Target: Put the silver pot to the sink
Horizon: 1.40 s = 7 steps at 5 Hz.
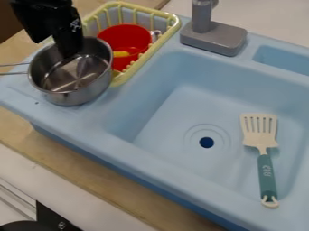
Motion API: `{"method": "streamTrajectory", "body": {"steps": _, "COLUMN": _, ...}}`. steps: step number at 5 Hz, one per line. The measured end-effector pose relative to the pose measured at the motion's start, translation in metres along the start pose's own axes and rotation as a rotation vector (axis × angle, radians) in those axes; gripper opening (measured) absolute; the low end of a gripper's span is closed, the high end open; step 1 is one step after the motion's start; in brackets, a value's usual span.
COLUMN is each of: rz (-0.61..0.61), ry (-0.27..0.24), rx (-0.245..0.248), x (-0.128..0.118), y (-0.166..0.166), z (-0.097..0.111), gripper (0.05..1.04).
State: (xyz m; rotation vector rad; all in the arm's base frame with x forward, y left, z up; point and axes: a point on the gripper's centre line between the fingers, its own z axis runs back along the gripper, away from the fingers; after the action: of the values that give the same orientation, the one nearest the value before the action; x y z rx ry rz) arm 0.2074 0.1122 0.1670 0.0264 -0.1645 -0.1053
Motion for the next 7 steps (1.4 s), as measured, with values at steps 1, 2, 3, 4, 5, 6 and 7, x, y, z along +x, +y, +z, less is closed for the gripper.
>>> {"method": "streamTrajectory", "body": {"steps": 1, "rz": -0.015, "ry": 0.009, "rx": 0.032, "x": -0.001, "y": 0.006, "z": 0.002, "gripper": 0.999}}
{"method": "streamTrajectory", "body": {"steps": 2, "rz": -0.035, "ry": 0.02, "rx": 0.059, "x": -0.002, "y": 0.011, "z": 0.001, "gripper": 0.999}}
{"method": "streamTrajectory", "body": {"steps": 3, "rz": -0.022, "ry": 0.036, "rx": 0.054, "x": -0.003, "y": 0.022, "z": -0.009, "gripper": 0.999}}
{"method": "streamTrajectory", "body": {"steps": 4, "rz": 0.007, "ry": 0.047, "rx": 0.035, "x": -0.004, "y": 0.029, "z": -0.019, "gripper": 0.999}}
{"method": "streamTrajectory", "body": {"steps": 5, "rz": 0.004, "ry": 0.035, "rx": -0.025, "x": -0.002, "y": 0.032, "z": -0.028, "gripper": 0.999}}
{"method": "streamTrajectory", "body": {"steps": 6, "rz": 0.005, "ry": 0.031, "rx": -0.004, "x": -0.001, "y": 0.035, "z": -0.029, "gripper": 0.999}}
{"method": "streamTrajectory", "body": {"steps": 7, "rz": -0.001, "ry": 0.039, "rx": -0.012, "x": -0.001, "y": 0.033, "z": -0.034, "gripper": 0.95}}
